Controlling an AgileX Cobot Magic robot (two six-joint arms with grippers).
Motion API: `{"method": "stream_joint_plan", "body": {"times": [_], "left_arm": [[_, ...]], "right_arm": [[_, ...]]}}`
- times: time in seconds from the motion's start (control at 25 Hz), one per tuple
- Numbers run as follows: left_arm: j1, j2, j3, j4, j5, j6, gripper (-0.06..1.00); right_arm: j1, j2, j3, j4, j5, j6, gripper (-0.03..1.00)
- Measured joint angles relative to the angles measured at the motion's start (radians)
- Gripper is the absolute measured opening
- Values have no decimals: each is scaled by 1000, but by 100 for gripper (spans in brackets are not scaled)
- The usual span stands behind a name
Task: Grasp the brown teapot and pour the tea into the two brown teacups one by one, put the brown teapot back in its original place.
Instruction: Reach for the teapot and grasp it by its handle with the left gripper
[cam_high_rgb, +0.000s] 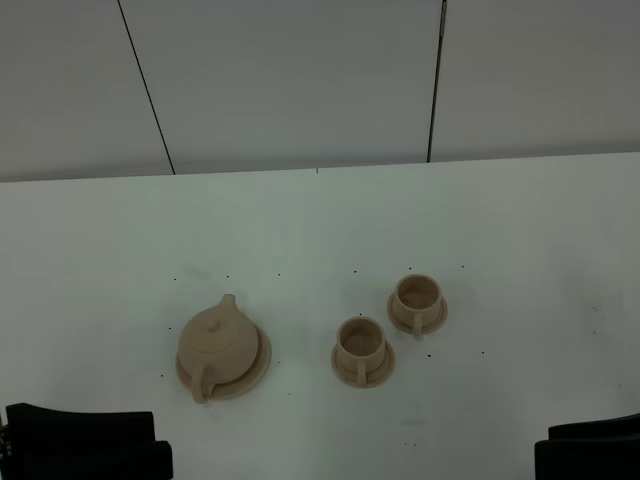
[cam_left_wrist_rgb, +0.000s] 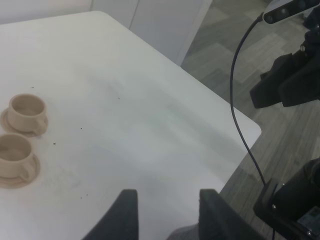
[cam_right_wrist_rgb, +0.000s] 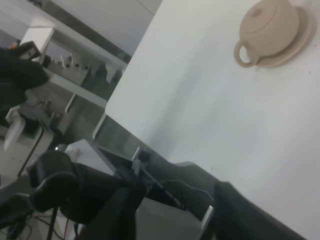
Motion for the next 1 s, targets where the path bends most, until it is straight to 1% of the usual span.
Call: {"method": "stream_joint_plan", "body": {"times": [0.32, 0.48, 0.68, 0.8, 0.88, 1.0], "left_arm": [[0, 0, 0, 0, 0, 0, 36], [0, 0, 0, 0, 0, 0, 36], [0, 0, 0, 0, 0, 0, 36], [0, 0, 0, 0, 0, 0, 36], [0, 0, 0, 0, 0, 0, 36], [0, 0, 0, 0, -1, 0, 36]], "right_arm": [[0, 0, 0, 1, 0, 0, 36], [0, -8, -1, 29, 0, -3, 36], [0, -78, -55, 32, 0, -5, 36], [0, -152, -89, 11, 0, 9, 36], [0, -207, -105, -14, 1, 39, 36], [0, -282, -120, -92, -3, 108, 36]]}}
